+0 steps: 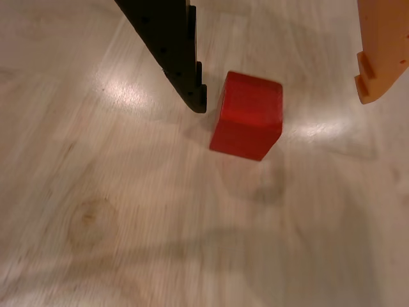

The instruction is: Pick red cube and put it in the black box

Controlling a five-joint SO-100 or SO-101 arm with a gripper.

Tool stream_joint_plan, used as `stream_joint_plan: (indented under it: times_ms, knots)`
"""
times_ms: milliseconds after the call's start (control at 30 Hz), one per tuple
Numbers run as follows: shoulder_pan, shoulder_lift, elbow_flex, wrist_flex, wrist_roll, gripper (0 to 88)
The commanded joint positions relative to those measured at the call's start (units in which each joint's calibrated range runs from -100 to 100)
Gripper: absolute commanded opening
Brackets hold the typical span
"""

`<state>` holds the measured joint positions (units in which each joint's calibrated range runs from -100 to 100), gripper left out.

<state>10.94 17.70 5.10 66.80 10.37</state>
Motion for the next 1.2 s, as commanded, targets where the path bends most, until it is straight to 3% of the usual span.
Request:
stream_joint_plan:
  times_ms: [0,400,633,933,1167]
  knots:
    - [-0.1,0.0,-2.9,-0.5,0.2,36.4]
    - [-0.2,2.9,-4.8,-1.0,0.0,35.5]
    - [-0.9,2.5,-4.5,-0.7,-0.1,15.7]
    - [-1.6,2.2,-4.5,-0.5,-0.3,3.6]
    - [-1.0,-4.7,-3.9,3.7,0.3,2.9]
